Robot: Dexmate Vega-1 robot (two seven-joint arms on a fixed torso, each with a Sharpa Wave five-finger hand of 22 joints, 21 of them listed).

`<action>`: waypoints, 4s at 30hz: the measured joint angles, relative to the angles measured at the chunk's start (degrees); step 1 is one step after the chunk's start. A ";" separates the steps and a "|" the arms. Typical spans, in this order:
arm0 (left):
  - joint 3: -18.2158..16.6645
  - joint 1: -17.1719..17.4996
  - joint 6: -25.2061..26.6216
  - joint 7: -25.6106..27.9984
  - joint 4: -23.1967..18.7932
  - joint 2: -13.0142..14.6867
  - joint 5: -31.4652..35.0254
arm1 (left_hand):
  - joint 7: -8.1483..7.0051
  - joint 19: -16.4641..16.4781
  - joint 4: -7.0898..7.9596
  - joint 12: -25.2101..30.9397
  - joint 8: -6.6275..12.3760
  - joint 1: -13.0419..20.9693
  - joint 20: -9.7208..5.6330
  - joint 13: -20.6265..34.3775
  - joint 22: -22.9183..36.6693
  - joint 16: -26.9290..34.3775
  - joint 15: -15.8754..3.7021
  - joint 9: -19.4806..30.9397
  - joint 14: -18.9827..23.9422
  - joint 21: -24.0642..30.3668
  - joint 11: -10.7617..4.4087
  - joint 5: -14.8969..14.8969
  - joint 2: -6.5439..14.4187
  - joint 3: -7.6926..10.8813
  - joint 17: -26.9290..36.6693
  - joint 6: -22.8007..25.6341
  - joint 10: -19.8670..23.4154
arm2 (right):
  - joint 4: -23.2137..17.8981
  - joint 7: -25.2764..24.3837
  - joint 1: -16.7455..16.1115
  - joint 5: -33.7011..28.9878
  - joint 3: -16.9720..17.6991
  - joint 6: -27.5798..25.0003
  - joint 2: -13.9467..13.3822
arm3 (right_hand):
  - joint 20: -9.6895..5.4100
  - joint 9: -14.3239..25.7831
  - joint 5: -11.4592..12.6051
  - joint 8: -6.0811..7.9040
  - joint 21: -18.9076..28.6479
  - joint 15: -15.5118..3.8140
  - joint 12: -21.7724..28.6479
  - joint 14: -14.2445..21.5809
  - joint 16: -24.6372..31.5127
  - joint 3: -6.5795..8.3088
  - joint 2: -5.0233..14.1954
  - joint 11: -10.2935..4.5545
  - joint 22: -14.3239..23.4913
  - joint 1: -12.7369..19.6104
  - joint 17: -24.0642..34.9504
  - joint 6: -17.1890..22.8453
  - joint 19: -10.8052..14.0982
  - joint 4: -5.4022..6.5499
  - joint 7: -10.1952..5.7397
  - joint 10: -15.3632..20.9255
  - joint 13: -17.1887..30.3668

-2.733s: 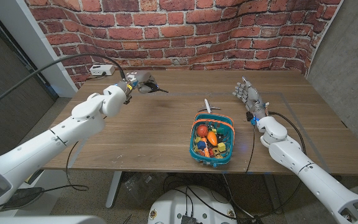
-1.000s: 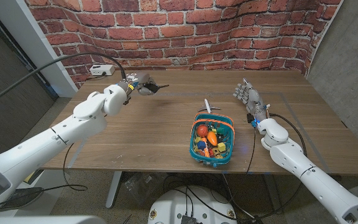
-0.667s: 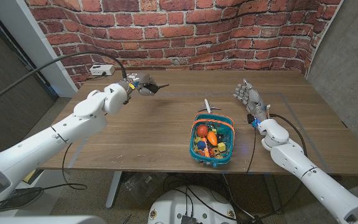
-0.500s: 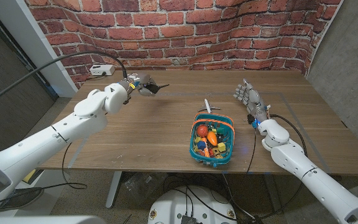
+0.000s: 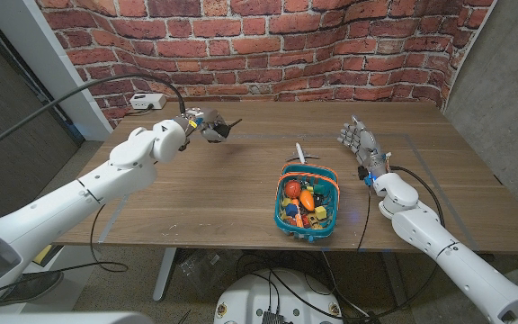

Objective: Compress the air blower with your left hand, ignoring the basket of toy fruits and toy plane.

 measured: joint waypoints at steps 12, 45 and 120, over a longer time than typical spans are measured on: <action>1.63 -1.53 -1.17 -1.31 2.64 -1.32 0.05 | 0.42 -0.31 0.24 0.00 0.00 -0.22 0.31 0.01 0.01 0.00 0.00 -0.01 -0.40 -0.22 0.22 0.00 -0.22 -0.24 0.00 -0.42 -0.21 | 0.19 -0.18 -0.14 0.18 -0.11 -0.38 0.11 | 0.22 0.04 0.00 0.00 0.00 0.00 0.00 0.00 0.00 0.00 0.00 0.00 0.00 0.00 0.01 0.00 0.22 0.00 0.00 0.00 0.00; 2.55 -1.12 -2.24 2.60 6.29 -3.30 -5.66 | 0.79 -6.93 6.54 0.01 0.00 -10.94 3.57 -0.54 -0.11 0.01 0.60 -0.01 -7.41 -3.78 2.96 0.00 1.74 -4.00 0.02 -5.33 -6.09 | 0.62 0.15 -0.33 0.60 -0.52 -1.09 0.02 | 0.22 0.03 0.00 0.00 -0.45 0.00 -0.28 0.00 0.00 0.00 0.00 0.00 0.00 0.00 0.02 0.00 0.21 0.00 0.00 0.00 0.00; -14.90 16.62 -40.75 16.94 23.94 -20.27 -66.30 | 2.76 -33.37 10.03 0.06 -0.14 -36.94 4.93 -1.32 -0.12 -0.81 5.62 -0.41 -37.35 -16.04 8.76 3.48 -2.28 -18.74 -1.06 -38.34 -34.80 | 4.74 11.31 0.79 2.27 1.70 8.90 -2.27 | -0.32 -0.11 0.00 -0.61 -4.67 -1.12 -0.88 -3.18 -0.44 -3.41 -3.02 -1.24 0.26 -4.69 0.13 -0.83 -2.35 1.34 -0.83 -1.83 0.00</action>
